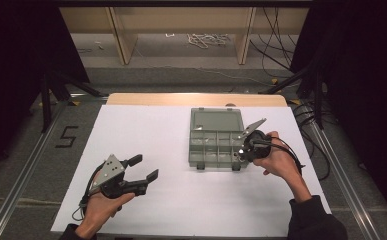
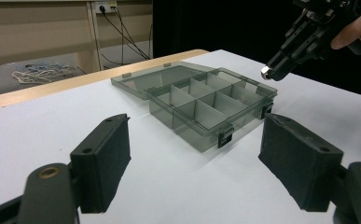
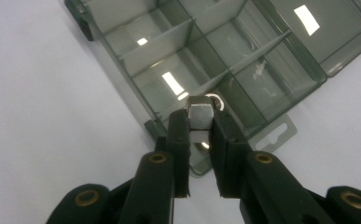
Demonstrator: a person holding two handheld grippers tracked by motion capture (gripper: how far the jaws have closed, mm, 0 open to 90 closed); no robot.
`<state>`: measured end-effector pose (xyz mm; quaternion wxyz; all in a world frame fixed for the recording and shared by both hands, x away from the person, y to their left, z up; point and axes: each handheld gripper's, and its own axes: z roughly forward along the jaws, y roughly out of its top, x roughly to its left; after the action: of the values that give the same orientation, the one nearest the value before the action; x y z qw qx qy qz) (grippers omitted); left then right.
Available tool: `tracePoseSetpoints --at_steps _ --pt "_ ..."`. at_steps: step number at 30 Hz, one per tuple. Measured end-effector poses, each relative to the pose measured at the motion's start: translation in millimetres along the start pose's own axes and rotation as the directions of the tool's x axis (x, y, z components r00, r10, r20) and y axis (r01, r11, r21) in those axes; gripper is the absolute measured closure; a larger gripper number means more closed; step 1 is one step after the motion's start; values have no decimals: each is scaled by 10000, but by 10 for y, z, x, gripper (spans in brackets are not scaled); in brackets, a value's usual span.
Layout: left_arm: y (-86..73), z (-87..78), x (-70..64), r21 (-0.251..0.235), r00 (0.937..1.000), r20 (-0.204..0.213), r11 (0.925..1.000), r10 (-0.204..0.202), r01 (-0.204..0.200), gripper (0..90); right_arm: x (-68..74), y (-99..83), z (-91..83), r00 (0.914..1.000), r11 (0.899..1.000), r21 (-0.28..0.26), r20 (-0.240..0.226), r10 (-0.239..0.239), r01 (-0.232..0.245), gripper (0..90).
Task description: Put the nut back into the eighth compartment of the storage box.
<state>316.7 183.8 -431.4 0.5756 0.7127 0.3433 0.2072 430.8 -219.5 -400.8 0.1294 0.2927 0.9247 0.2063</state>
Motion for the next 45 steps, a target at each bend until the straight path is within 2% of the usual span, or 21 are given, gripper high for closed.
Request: tracePoseSetpoints --at_steps 7,10,16,19,21,23,31,34,35,38,39,45 --pt "-1 1 2 33 10000 -7 10000 10 -10 237 -55 -11 77 9997 9997 182 187 176 -180 789" --pt "-1 0 1 0 10000 -6 10000 4 -4 237 -72 -14 112 9998 9997 223 131 125 -128 789" --pt "-1 1 1 4 10000 1 10000 10 -10 237 -71 -12 162 9995 9992 310 199 261 -267 788" --pt "0 1 0 -16 10000 0 10000 -2 2 237 -69 -9 196 9996 9993 337 219 174 -181 788" --pt "1 0 6 -17 10000 23 10000 53 -53 237 -69 -7 209 9999 9991 412 30 137 -139 788" --pt "-1 0 3 -3 10000 -9 10000 0 0 237 -65 -10 220 9997 9992 366 188 178 -185 788" --pt "1 0 5 -26 10000 26 10000 56 -56 237 -64 -15 268 9998 9986 482 111 194 -199 782" --pt "0 0 0 -23 10000 7 10000 -1 1 236 -60 -13 244 9994 9985 460 205 290 -299 743" --pt "0 0 1 -22 10000 7 10000 -2 2 237 -71 -13 235 9995 9993 299 239 205 -212 725" --pt "-1 0 1 -17 10000 -7 10000 -14 14 236 -70 -17 202 9982 9985 216 340 488 -496 676" --pt "0 0 1 -15 10000 1 10000 1 -1 236 -88 -21 200 9983 9992 76 431 394 -398 651" --pt "0 -1 4 -24 10000 29 10000 44 -44 237 -131 -35 152 9932 9935 -466 474 1059 -1037 497"
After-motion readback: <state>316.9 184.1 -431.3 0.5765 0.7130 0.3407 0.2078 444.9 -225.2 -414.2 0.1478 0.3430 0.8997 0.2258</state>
